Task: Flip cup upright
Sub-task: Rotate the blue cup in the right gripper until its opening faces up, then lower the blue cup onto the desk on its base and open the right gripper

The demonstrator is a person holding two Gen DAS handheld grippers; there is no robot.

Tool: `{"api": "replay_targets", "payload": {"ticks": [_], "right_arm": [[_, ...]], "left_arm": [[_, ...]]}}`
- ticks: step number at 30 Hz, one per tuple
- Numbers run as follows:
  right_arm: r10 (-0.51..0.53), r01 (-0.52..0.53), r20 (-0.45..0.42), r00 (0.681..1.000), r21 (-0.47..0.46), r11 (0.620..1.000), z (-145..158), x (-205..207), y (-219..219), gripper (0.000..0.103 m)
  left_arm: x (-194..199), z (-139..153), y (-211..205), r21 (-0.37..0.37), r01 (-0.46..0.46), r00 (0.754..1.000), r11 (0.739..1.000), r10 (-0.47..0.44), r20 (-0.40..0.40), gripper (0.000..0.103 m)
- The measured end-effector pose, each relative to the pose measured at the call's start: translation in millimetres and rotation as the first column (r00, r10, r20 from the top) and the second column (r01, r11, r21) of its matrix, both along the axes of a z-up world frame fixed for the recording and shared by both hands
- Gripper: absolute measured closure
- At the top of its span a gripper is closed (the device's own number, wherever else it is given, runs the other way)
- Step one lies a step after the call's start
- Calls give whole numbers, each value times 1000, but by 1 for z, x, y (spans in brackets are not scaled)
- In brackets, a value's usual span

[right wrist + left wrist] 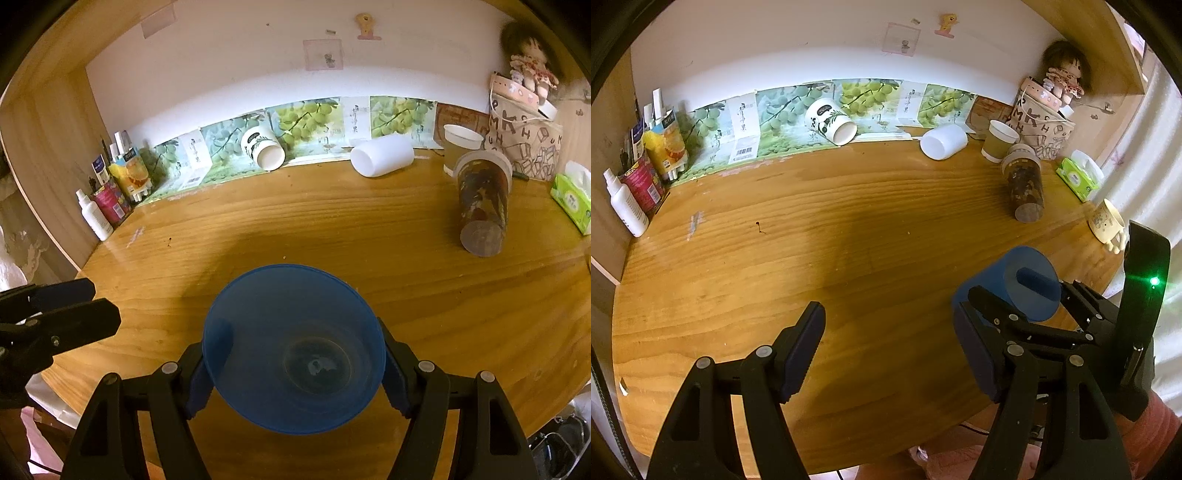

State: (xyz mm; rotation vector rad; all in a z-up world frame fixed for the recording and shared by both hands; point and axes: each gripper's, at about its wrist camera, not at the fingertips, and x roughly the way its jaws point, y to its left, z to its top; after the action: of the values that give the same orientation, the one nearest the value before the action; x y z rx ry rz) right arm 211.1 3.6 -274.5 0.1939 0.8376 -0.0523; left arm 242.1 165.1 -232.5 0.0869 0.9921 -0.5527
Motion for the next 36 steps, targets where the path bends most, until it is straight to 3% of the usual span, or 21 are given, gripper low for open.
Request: {"api": "replay_targets", "payload": {"ticks": [13,25,28,36], "right_arm": [[22,-21,-12,1000,24,999,0,3,-2,27],[82,-81,-29,996,37,996,0,6,1,27],[104,-104,-24,994,25,994,2,6,3,21],[161,-161,-22,987,-5,987,14,3,3,20]], "left_arm": [[-9,-1,4,-12,-22,1000,1000,22,-6,28],[-14,14,14,-26,-106,993,994,107,52,28],[-16,18,15,-31,-137,988,990,139,67,28],[-27,32,15,-45,-217,969,975,221,107,27]]}}
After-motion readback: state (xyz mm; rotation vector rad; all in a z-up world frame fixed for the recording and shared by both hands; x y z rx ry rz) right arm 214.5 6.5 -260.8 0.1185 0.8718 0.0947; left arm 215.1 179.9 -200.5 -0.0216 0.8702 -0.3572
